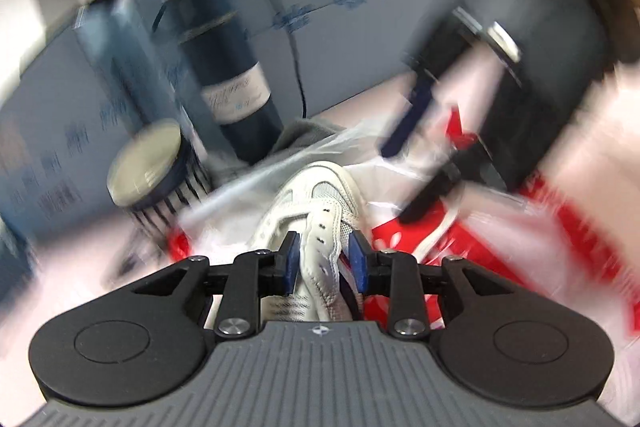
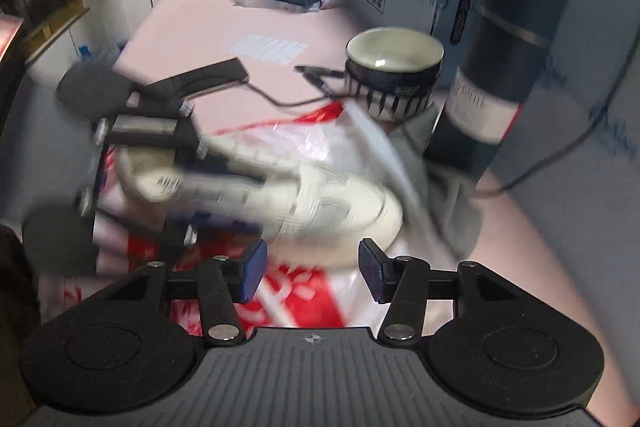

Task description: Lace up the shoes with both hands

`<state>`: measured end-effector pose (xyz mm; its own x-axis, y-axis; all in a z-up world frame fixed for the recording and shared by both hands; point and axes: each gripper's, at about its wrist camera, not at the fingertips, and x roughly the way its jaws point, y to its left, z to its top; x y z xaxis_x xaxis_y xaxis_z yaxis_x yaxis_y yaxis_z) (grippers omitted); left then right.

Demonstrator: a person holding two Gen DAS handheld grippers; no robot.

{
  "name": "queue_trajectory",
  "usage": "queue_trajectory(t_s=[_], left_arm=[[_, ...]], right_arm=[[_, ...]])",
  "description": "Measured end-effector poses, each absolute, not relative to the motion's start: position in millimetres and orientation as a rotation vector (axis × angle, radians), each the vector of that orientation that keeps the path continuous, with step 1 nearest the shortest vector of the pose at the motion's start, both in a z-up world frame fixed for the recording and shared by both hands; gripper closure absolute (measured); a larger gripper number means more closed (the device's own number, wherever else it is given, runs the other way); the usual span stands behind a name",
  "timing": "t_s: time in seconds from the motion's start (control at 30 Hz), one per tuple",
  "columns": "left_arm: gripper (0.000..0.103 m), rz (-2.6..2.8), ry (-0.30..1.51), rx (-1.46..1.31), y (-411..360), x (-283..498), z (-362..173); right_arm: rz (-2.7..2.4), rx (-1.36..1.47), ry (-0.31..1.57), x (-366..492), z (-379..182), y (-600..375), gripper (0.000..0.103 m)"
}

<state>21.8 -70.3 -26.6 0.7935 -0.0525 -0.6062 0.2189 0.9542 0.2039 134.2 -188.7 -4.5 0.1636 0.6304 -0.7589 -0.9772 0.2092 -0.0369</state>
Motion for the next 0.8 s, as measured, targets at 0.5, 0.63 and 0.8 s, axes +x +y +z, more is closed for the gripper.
queue_trajectory(t_s=[0.5,0.63,0.8], left_arm=[[0.059,-0.149,0.697,-0.272,-17,28,-26],[0.056,-0.164,0.698,-0.239,-21,28,-24],[0.053,-0.178,0.694,-0.173,-27,27,-24]], right_arm=[[1.364,-0.445,0.758,129,-60,-183,0.059],[1.376,-0.479,0.719,132,-64,-191,0.061],[1.276,-0.522,0.724,122,-60,-194,0.099]])
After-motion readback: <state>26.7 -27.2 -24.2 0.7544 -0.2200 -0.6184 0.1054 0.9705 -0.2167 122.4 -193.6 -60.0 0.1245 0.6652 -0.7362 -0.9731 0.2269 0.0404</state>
